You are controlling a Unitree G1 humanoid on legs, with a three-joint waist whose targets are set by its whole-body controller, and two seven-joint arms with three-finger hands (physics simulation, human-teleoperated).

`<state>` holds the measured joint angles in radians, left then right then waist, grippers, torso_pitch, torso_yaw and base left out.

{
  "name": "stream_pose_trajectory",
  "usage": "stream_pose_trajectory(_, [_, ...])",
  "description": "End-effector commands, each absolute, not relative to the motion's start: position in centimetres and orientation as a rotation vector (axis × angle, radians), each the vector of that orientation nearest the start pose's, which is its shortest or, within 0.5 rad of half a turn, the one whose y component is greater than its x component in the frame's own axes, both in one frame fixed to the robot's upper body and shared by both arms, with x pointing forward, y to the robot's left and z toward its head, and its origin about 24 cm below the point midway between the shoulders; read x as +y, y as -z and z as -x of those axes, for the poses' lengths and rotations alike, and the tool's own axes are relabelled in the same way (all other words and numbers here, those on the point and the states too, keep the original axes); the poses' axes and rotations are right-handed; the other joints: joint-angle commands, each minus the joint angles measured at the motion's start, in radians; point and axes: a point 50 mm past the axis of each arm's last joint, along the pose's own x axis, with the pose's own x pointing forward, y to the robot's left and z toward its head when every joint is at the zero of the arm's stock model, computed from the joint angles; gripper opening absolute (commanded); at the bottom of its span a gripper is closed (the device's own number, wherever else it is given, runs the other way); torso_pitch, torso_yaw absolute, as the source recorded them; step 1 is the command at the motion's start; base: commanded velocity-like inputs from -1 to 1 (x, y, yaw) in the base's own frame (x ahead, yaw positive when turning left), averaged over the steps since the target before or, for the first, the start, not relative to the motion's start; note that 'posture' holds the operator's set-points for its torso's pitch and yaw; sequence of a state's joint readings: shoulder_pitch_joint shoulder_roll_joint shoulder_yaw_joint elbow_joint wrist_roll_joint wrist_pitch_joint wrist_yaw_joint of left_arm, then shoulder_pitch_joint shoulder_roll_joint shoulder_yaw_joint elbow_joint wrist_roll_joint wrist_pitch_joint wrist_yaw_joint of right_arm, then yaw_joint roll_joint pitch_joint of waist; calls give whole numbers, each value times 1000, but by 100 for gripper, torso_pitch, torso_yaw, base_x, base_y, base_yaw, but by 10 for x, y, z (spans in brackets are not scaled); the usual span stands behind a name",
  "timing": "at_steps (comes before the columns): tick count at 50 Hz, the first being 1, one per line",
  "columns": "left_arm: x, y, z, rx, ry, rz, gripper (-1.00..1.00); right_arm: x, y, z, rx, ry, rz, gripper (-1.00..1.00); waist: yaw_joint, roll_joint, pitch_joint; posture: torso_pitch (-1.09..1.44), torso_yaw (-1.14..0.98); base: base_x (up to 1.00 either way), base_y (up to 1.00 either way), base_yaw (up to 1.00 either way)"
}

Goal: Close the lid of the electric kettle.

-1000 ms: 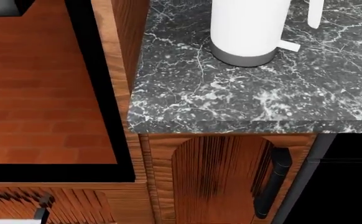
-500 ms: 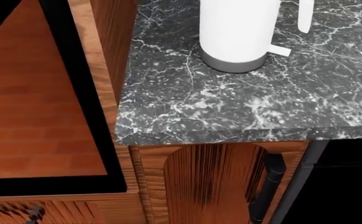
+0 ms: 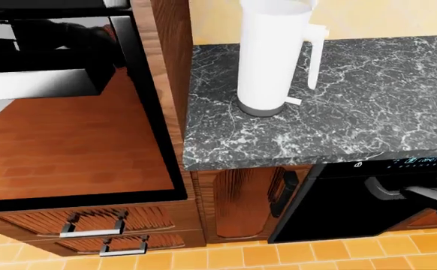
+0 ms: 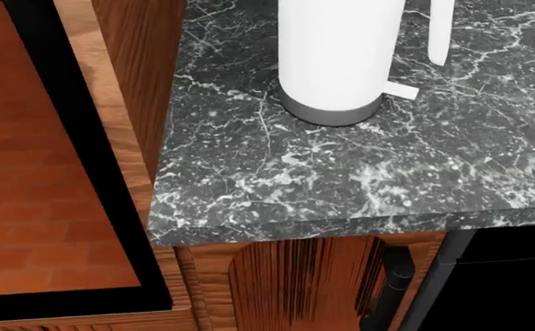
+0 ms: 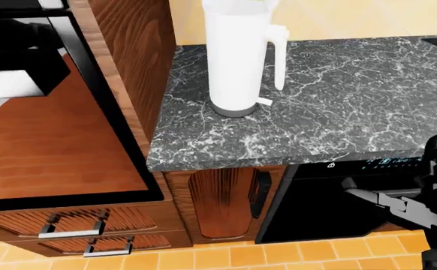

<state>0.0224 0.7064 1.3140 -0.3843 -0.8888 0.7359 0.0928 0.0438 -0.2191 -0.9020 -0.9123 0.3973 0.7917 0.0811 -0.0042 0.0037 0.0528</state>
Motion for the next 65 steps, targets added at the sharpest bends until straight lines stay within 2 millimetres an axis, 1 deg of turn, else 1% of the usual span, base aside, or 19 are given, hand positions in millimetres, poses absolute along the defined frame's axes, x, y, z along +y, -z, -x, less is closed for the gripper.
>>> stream_pose_trajectory(1, [403, -271, -101, -490, -710, 103, 100, -292, -207, -144, -313, 473, 83, 100, 0, 6, -1, 0, 0, 16, 0, 0])
stream_pose_trajectory(3, [402, -271, -101, -490, -710, 103, 100, -292, -207, -143, -313, 474, 82, 100, -4, 34, -1, 0, 0, 16, 0, 0])
stream_pose_trajectory(4, [402, -271, -102, -490, -709, 103, 100, -292, -207, -143, -314, 473, 82, 100, -6, 57, -6, 0, 0, 16, 0, 0])
stream_pose_trajectory(5, [402, -271, -101, -490, -709, 102, 100, -291, -208, -143, -314, 473, 83, 100, -6, 92, -18, 0, 0, 16, 0, 0])
stream_pose_trajectory(6, [402, -271, -101, -489, -710, 102, 100, -291, -208, -143, -315, 473, 83, 100, 4, 65, -12, 0, 0, 16, 0, 0])
stream_pose_trajectory(7, [402, -271, -101, -490, -709, 102, 100, -292, -208, -143, -318, 478, 82, 100, 7, 72, -7, 0, 0, 16, 0, 0])
stream_pose_trajectory(8, [402, -272, -101, -491, -710, 103, 100, -290, -208, -143, -321, 471, 81, 100, 6, 69, 25, 0, 0, 0, 0, 0])
stream_pose_trajectory(9, [402, -271, -101, -490, -710, 103, 100, -290, -208, -143, -319, 471, 82, 100, 3, 60, 11, 0, 0, 0, 0, 0])
stream_pose_trajectory(10, [402, -271, -101, -489, -710, 102, 100, -290, -208, -143, -320, 471, 88, 100, -2, 47, 6, 0, 0, 0, 0, 0])
stream_pose_trajectory(12, [402, -272, -100, -491, -710, 102, 100, -290, -208, -143, -321, 468, 85, 100, 0, 14, 16, 0, 0, 0, 0, 0])
stream_pose_trajectory(13, [402, -271, -101, -490, -711, 102, 100, -290, -207, -143, -318, 470, 85, 100, 2, -8, 15, 0, 0, 0, 0, 0])
stream_pose_trajectory(15, [402, -271, -101, -489, -711, 98, 100, -291, -207, -143, -319, 470, 85, 100, 6, 4, 16, 0, 0, 0, 0, 0])
stream_pose_trajectory(17, [402, -271, -101, -490, -713, 96, 100, -290, -207, -142, -319, 469, 87, 100, 5, 7, 2, 0, 0, 0, 0, 0])
stream_pose_trajectory(18, [402, -270, -102, -489, -714, 94, 100, -291, -207, -143, -319, 470, 87, 100, 5, 8, 0, 0, 0, 0, 0, 0])
stream_pose_trajectory(23, [402, -271, -101, -490, -723, 88, 100, -290, -207, -143, -318, 463, 87, 100, -1, 14, -5, 0, 0, 0, 0, 0])
stream_pose_trajectory(29, [400, -272, -101, -491, -718, 81, 100, -289, -207, -144, -317, 457, 89, 100, -4, 20, -5, 0, 0, 0, 0, 0])
stream_pose_trajectory(49, [400, -273, -101, -499, -717, 78, 100, -289, -205, -145, -318, 445, 87, 100, -8, 21, 3, 0, 0, 0, 0, 0])
stream_pose_trajectory(61, [399, -272, -102, -495, -717, 67, 100, -289, -205, -145, -316, 442, 90, 100, -3, 19, 1, 0, 0, 0, 0, 0])
stream_pose_trajectory(65, [401, -270, -100, -491, -733, 65, 100, -290, -204, -146, -316, 445, 91, 100, -2, 20, 0, 0, 0, 0, 0, 0])
